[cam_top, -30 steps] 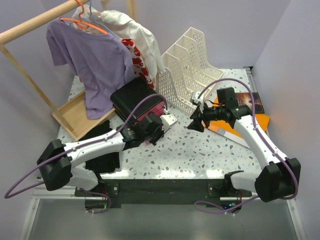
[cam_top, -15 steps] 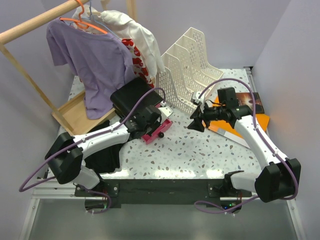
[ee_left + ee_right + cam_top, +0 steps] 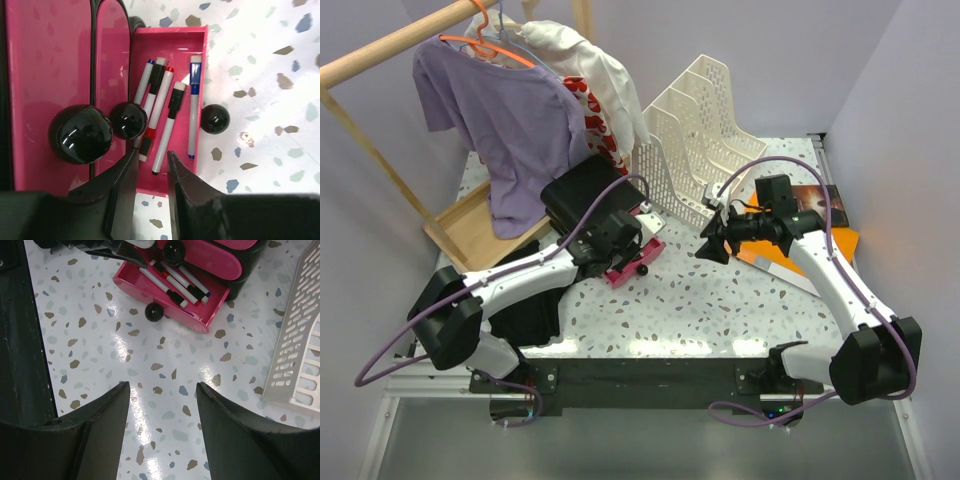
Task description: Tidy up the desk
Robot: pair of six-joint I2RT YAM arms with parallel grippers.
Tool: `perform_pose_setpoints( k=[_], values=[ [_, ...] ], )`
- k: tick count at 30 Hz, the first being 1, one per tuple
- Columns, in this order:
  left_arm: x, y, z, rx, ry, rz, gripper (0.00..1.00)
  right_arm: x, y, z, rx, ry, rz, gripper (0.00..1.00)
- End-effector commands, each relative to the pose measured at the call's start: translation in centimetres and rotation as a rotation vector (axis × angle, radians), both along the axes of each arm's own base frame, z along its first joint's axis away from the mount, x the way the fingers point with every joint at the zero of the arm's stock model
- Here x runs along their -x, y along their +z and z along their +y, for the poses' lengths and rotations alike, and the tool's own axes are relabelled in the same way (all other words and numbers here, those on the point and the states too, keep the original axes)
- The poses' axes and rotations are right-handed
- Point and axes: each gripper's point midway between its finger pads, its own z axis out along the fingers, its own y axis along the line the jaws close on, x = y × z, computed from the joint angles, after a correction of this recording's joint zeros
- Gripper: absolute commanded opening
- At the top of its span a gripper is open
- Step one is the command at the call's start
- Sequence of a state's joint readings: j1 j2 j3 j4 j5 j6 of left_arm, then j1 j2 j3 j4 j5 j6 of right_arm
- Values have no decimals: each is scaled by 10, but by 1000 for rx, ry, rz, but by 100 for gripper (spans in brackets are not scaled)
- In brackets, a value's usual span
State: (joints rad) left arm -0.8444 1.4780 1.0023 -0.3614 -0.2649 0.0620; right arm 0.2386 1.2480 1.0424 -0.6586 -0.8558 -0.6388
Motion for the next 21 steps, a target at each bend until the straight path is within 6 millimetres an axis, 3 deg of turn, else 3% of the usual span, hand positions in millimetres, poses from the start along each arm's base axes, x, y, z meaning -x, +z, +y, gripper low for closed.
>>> perform_pose_setpoints(
  k=[1, 12, 21],
  values=[
    [3, 35, -20, 159, -38, -20, 36, 1, 12, 1, -30, 14, -42, 60],
    [41, 47, -67, 483, -144, 138, 39, 1, 13, 0, -25, 11, -52, 60],
    [60, 19, -96, 468, -147, 207, 39, -1, 13, -2, -22, 2, -58, 60]
  ],
)
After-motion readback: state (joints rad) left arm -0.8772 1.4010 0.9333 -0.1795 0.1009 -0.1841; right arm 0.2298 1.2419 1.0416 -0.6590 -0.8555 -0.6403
